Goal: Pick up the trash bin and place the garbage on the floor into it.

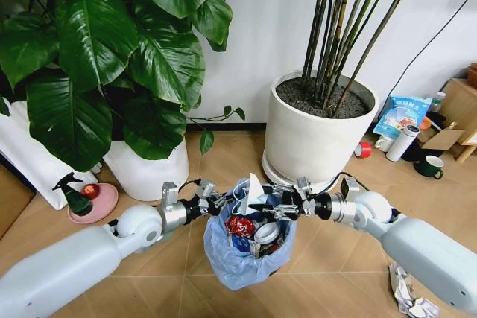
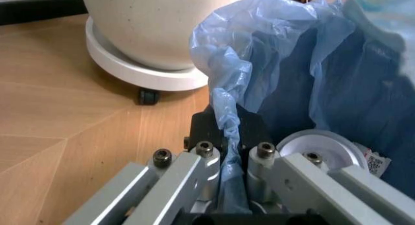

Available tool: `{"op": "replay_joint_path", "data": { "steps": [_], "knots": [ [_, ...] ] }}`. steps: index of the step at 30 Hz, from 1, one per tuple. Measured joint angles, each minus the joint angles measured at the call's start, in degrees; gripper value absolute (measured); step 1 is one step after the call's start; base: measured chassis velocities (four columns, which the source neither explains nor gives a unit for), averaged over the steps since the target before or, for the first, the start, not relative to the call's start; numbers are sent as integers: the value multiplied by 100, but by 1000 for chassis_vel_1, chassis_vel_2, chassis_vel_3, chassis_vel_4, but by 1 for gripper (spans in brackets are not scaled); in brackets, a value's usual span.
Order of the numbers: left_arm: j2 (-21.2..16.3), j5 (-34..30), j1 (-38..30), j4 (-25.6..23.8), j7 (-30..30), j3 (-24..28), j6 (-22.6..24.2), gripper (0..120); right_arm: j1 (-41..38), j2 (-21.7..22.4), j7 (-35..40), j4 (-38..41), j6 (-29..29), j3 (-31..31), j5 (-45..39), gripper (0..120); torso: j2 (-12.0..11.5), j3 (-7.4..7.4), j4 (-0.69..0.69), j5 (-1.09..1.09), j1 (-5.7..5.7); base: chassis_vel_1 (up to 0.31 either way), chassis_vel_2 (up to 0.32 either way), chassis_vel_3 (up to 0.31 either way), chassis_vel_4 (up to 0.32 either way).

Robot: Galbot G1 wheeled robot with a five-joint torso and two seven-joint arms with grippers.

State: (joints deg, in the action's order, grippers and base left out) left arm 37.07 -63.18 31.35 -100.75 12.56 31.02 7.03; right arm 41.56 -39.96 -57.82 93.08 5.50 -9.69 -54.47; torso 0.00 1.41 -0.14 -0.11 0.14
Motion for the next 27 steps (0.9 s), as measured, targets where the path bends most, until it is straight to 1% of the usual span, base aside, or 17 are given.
{"op": "replay_joint_path", "data": {
  "steps": [1,2,5,6,7,9,15,20,22,23,24,25,26,27],
  "knots": [
    [-7,7,-1,0,11,6,2,0,-85,34,0,2,-36,-62,19,70,0,0,0,-1,0,0,0,0,0],
    [-7,7,-1,0,11,6,2,0,-85,34,0,2,-36,-62,19,70,0,0,0,-1,0,0,0,0,0],
    [-24,34,-1,0,33,11,14,0,-442,202,-83,18,-183,-337,66,86,0,0,0,-1,0,0,0,0,0],
    [-27,41,0,1,40,11,15,0,-509,237,-90,17,-213,-387,88,89,0,0,0,-1,0,0,0,0,0],
    [-27,41,0,1,40,11,15,0,-509,237,-90,17,-213,-387,88,89,0,0,0,-1,0,0,0,0,0],
    [-40,48,31,5,50,-29,17,0,-702,284,-110,-16,-253,-500,133,98,0,0,0,0,0,0,0,0,0],
    [-81,44,59,12,51,-75,17,0,-752,381,-254,31,-364,-531,278,100,0,0,0,0,0,0,0,0,0],
    [-98,24,62,10,50,-99,19,0,-586,380,-131,58,-348,-319,214,100,0,0,0,0,0,0,0,0,0],
    [-94,13,89,25,27,-169,19,0,-399,385,129,121,-318,-39,158,100,0,0,0,1,0,0,0,0,0],
    [-96,4,140,36,-5,-238,20,0,-230,410,494,155,-275,185,134,100,0,0,0,0,0,0,0,0,0],
    [-96,4,140,36,-5,-238,20,0,-230,410,494,155,-275,185,134,100,0,0,0,0,0,0,0,0,0],
    [-107,4,173,37,-14,-277,20,0,-121,442,844,166,-217,312,118,100,0,0,1,0,0,0,0,0,0],
    [-165,7,231,27,-16,-357,20,0,123,524,1565,161,-82,544,59,100,0,0,0,0,0,0,0,0,0],
    [-194,14,268,13,-17,-406,20,0,272,566,2033,145,52,650,35,100,0,-1,0,-1,0,0,0,0,0]
  ]
}}
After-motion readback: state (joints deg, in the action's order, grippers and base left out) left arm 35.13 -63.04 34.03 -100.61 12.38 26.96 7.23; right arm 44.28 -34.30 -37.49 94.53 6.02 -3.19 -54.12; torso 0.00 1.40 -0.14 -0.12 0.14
